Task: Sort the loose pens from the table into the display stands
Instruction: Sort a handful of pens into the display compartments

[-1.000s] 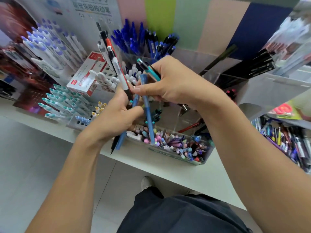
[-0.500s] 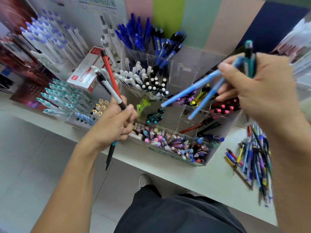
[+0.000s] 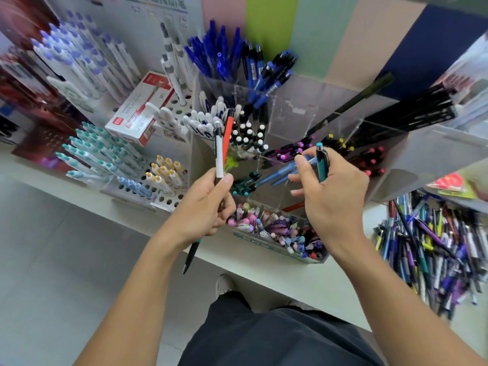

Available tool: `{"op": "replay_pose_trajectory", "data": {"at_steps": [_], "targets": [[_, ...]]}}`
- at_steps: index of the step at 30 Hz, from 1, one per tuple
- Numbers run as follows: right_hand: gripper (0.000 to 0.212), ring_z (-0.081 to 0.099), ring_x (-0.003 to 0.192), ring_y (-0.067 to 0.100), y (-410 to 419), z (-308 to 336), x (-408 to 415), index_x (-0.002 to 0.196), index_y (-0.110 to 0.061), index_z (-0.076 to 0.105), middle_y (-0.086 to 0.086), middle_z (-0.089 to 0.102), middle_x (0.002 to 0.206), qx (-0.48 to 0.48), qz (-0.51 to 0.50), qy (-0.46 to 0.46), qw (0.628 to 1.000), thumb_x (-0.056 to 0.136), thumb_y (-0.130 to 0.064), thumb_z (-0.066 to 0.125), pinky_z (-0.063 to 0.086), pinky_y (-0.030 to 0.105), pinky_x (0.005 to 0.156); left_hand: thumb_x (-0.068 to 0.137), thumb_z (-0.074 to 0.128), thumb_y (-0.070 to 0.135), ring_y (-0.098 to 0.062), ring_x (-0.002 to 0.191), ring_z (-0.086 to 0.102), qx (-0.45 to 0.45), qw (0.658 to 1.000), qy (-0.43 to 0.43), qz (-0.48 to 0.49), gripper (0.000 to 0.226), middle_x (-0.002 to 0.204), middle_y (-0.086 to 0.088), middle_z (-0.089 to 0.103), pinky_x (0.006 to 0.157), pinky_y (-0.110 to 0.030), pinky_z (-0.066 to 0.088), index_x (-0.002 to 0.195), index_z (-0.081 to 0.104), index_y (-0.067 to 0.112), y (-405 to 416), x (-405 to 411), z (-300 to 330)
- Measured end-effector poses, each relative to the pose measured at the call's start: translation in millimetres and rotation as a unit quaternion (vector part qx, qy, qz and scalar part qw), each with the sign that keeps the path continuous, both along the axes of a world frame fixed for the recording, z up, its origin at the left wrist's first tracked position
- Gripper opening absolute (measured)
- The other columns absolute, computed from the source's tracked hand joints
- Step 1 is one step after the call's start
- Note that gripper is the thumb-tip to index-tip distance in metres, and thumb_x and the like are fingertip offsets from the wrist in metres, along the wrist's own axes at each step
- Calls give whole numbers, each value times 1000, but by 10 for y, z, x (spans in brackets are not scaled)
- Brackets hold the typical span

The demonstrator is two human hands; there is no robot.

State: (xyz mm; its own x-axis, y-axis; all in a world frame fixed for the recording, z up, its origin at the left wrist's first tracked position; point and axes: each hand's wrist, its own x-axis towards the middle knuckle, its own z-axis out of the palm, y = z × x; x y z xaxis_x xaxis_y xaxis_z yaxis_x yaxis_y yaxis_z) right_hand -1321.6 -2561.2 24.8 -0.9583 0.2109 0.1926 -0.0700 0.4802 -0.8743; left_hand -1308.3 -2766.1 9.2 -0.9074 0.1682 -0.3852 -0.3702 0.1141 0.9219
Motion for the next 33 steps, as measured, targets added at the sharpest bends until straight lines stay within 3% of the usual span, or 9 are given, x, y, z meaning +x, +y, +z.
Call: {"op": "replay_pose_trajectory", "data": {"at_steps": [5,8,14,18,22,26,28,30,33], "targets": [[11,73,69,8,4,-38,97,99,-9,69,0,70,76,18,4,34,999,99,-20,65,57,15,55,107,41,35,-14,47,24,22,1000,-1,18,26,72,-3,47,39,-18,19,93,42,13,16,0,-22],[13,72,67,19,10,-128,181,95,-9,68,7,68,73,41,4,42,998,99,-21,65,60,26,54,107,43,34,-14,48,26,31,999,-2,25,26,71,-2,44,38,-18,19,89,43,15,19,-5,-29],[7,67,61,17,-116,-378,98,95,-13,69,4,68,72,59,20,-13,998,98,-19,66,55,39,53,107,43,28,-12,41,26,37,999,5,25,23,62,0,36,36,-16,21,91,47,12,33,-20,-23],[12,53,55,13,-155,-484,43,92,-17,62,-2,62,68,142,56,-114,982,99,-27,64,42,26,53,107,43,23,-13,43,28,58,998,-4,27,21,63,-1,39,36,-16,20,94,55,10,36,-24,-16],[15,54,72,11,-39,-294,67,104,-14,70,-3,70,87,168,56,-54,983,97,-27,66,39,25,68,106,39,14,-10,42,29,137,989,-24,48,25,68,-3,45,34,-14,18,97,60,5,23,-22,-8],[35,43,52,13,25,72,90,79,-4,66,8,59,63,30,37,10,999,102,-29,59,33,26,51,103,33,11,-5,41,25,208,974,-27,88,30,67,0,40,32,-13,15,98,62,4,-71,-34,24],[46,42,49,12,22,170,47,73,0,63,13,57,60,-134,38,-3,990,106,-30,50,33,23,50,103,31,10,-5,41,23,187,977,-23,97,32,65,0,37,34,-13,13,98,62,6,-122,-38,33],[49,51,58,19,-20,207,4,71,-6,60,14,58,69,-242,37,9,969,108,-31,41,42,30,55,102,30,8,-7,40,22,153,983,-19,98,28,64,0,35,35,-14,13,101,59,8,-147,-27,42],[43,50,66,20,-127,190,-18,80,-12,57,15,54,81,-194,25,55,979,108,-35,35,44,33,62,104,32,8,-9,41,22,120,988,-21,93,18,63,-1,37,36,-14,15,109,48,15,-156,32,58]]}}
